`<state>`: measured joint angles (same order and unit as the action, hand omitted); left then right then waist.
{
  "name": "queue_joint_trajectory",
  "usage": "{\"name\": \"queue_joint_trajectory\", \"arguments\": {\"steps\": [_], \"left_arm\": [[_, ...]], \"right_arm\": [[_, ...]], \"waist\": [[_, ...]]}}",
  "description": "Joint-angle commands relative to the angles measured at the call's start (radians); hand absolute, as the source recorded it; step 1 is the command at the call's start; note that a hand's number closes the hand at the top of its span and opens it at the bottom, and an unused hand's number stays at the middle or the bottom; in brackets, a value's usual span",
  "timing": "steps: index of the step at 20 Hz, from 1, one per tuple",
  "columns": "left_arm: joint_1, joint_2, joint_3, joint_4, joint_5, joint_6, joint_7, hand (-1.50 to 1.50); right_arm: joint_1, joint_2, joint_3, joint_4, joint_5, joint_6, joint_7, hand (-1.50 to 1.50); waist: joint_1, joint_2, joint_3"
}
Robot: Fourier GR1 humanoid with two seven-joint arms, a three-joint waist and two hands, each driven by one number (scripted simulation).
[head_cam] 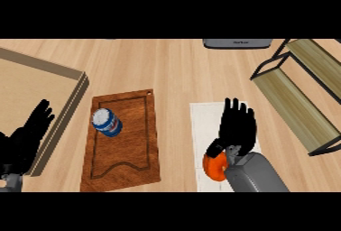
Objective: Pick the lemon from the placemat and place it in the tiered shelf
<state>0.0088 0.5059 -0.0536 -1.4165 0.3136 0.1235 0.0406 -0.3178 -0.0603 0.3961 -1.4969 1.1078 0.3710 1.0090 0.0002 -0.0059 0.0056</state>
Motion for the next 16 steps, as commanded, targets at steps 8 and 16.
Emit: {"name": "queue_joint_trajectory", "arguments": {"steps": [8, 16], "left_arm": [[0.006, -0.063, 0.024, 0.017, -0.053, -0.027, 0.019, 0.0], [0.081, -0.062, 0.073, -0.081, -0.066, -0.07, 0.057, 0.0]], "right_arm": [[0.021, -0.024, -0.082, 0.028, 0.052, 0.062, -0.024, -1.5], [-0.008, 0.012, -0.128, 0.206, 0.091, -0.067, -0.107, -1.5]], "waist": [[0.0, 0.005, -0.006], [0.008, 0.005, -0.005]]}}
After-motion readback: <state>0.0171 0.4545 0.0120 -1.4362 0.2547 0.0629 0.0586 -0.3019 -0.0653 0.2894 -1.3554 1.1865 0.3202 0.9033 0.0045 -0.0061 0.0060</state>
